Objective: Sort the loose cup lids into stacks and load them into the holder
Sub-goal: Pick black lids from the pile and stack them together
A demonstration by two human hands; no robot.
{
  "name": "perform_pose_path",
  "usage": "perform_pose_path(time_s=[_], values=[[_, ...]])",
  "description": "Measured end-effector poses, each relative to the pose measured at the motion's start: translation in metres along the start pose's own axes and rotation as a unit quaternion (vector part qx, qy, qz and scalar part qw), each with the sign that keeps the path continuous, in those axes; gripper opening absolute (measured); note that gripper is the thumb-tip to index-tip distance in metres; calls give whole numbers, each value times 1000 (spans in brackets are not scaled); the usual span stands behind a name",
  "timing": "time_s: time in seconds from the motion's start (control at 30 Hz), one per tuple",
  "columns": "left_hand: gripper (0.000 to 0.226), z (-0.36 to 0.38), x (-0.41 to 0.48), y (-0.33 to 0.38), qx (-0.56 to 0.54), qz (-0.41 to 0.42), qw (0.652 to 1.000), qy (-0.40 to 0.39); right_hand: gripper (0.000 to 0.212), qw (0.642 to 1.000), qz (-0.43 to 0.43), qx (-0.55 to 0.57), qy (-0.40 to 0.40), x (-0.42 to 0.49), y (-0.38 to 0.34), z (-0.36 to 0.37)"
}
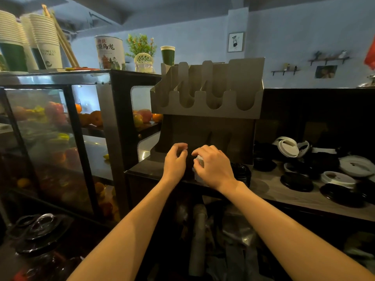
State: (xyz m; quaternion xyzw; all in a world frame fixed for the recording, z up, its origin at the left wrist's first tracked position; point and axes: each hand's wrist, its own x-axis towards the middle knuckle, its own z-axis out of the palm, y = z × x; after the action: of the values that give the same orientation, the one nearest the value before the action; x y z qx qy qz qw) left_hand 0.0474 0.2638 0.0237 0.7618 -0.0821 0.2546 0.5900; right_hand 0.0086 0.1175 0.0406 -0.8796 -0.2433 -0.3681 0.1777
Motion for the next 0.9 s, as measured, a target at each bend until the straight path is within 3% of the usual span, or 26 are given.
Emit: perform_pose_path(time_s=[0.3,0.7,0.9], values=[[20,67,-22,64,-143,49,985,-81,22,992,116,5,38,-24,57,-62],[15,212,-75,111,-177,37,962,-206,20,963,257,-23,79,-107,164,-160],[18,271,-88,101,-56,41,963,-260,31,943,320,-86,27,-149,206,-182]])
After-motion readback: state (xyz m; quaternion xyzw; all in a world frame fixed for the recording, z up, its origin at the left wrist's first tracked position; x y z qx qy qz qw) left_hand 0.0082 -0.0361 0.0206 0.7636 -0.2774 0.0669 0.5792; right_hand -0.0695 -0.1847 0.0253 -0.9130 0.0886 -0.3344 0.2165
